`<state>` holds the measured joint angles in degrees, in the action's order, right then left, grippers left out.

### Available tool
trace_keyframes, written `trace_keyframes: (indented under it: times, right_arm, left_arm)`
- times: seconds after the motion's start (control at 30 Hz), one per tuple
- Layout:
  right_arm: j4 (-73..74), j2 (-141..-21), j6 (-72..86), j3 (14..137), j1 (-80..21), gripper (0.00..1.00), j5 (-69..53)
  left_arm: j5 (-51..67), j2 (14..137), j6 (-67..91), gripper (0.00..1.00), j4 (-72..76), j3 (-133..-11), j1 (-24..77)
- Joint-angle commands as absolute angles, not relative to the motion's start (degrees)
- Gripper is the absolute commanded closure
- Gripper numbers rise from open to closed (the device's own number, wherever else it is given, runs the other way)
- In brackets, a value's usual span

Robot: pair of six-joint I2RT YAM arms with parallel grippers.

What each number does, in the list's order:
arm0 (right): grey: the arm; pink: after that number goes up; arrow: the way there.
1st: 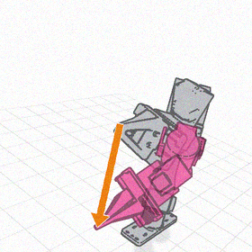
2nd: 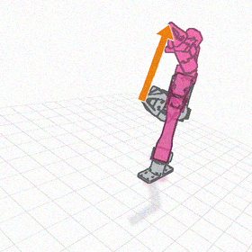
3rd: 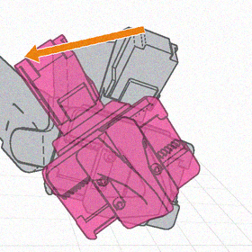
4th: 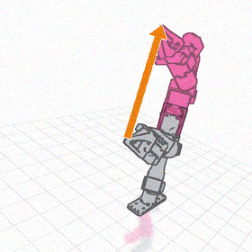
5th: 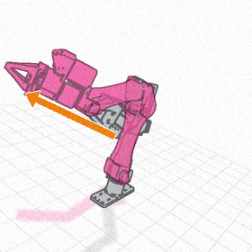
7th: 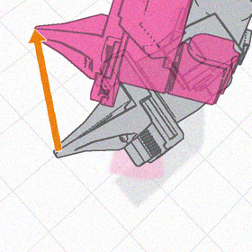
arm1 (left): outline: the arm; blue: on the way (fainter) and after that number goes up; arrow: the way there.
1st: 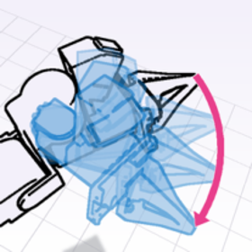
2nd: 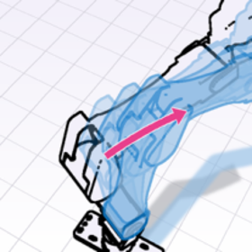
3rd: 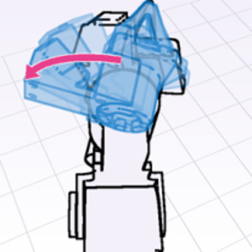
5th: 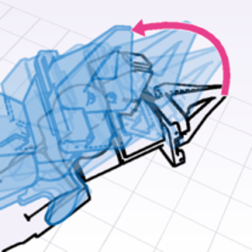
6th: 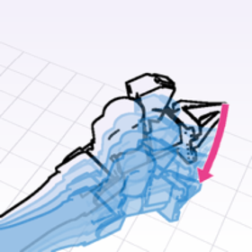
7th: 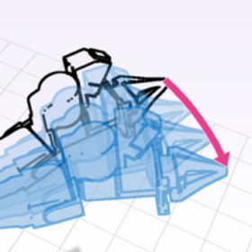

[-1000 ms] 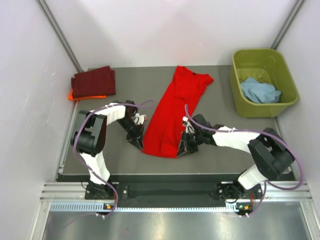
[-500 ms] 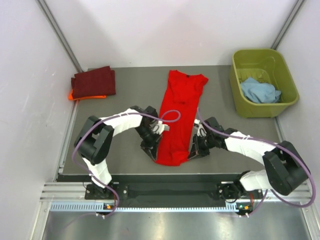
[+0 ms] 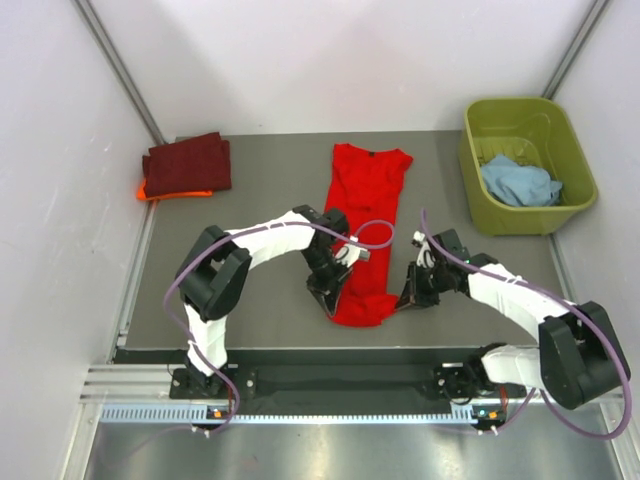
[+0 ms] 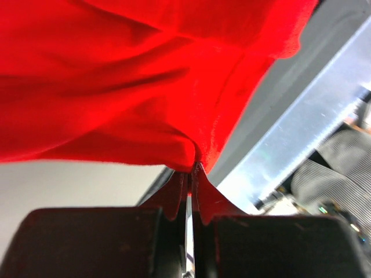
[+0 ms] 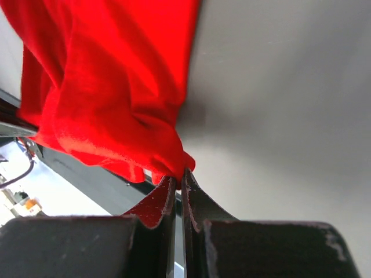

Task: Fold and stack the t-shirts
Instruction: Fold the tshirt

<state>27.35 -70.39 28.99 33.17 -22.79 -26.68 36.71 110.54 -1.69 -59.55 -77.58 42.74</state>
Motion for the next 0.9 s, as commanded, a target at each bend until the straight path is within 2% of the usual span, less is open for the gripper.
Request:
trace_keyframes:
  times: [0.0,0.27,0.43,0.67,0.87]
  right_arm:
    - [29.2,-68.8,26.4,38.5,-21.1,1.00,-25.6]
    - [28.4,-70.1,25.0,49.1,-20.8,1.00,-25.4]
    - [27.8,-72.9,24.9,53.4,-20.4,1.00,-25.3]
    - [26.5,-76.6,24.7,57.3,-20.0,1.00,-24.9]
    - [24.6,-80.6,23.4,61.0,-18.3,1.00,-24.3]
  left_arm:
    - [31.3,106.6,-3.5,1.00,-61.3,-80.8,43.0]
    - [24.7,101.9,-5.4,1.00,-62.2,-84.5,41.8]
    - [22.3,102.0,-4.7,1.00,-61.3,-90.3,36.5]
    - [24.0,109.4,-5.8,1.00,-61.9,-104.8,28.5]
    - [26.7,117.8,-6.9,1.00,-63.9,-113.0,27.5]
